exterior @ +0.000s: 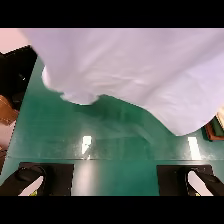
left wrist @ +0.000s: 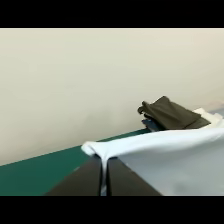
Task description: Fold the shirts.
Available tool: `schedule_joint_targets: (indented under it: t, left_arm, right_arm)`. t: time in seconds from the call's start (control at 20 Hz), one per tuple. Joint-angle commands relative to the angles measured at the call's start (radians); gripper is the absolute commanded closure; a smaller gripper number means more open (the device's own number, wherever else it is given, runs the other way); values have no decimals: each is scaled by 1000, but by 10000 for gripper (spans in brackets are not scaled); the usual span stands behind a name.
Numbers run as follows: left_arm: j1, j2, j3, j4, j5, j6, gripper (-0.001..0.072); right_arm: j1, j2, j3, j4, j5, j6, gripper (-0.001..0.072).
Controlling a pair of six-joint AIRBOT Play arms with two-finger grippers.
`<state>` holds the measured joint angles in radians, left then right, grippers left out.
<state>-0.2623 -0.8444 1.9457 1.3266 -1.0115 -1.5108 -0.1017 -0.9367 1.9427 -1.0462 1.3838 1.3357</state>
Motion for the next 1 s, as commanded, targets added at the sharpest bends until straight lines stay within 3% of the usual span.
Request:
schedule_joint_targets:
  t: [0.0, 0.2, 0.35, 0.55, 0.7, 0.75, 0.8, 0.85, 0.95]
  left_arm:
    - [1, -76, -72, 211, -78, -44, 683]
    - [26, -280, -275, 367, -55, -114, 683]
    - [145, -496, -346, 251, 27, -167, 683]
    - [212, -706, -346, 65, 122, -95, 682]
    - [212, -767, -346, 50, 129, -68, 681]
    - [212, -773, -346, 50, 126, -68, 629]
    - [212, -773, -346, 51, 118, -68, 346]
    - [216, -772, -338, 50, 89, -68, 161]
    - [236, -767, -316, 50, -27, -67, 165]
  right_arm:
    - [77, -148, 92, -5, 55, 71, 699]
    - [198, -378, -51, -5, 55, 127, 699]
    - [243, -550, -155, -41, -30, 127, 700]
    - [256, -729, -185, -40, -163, 124, 699]
    - [255, -798, -184, 9, -203, 124, 698]
    - [251, -808, -184, 17, -205, 124, 684]
    - [248, -814, -185, 35, -207, 122, 497]
    - [241, -815, -184, 52, -204, 122, 260]
    - [209, -805, -184, 123, -164, 108, 250]
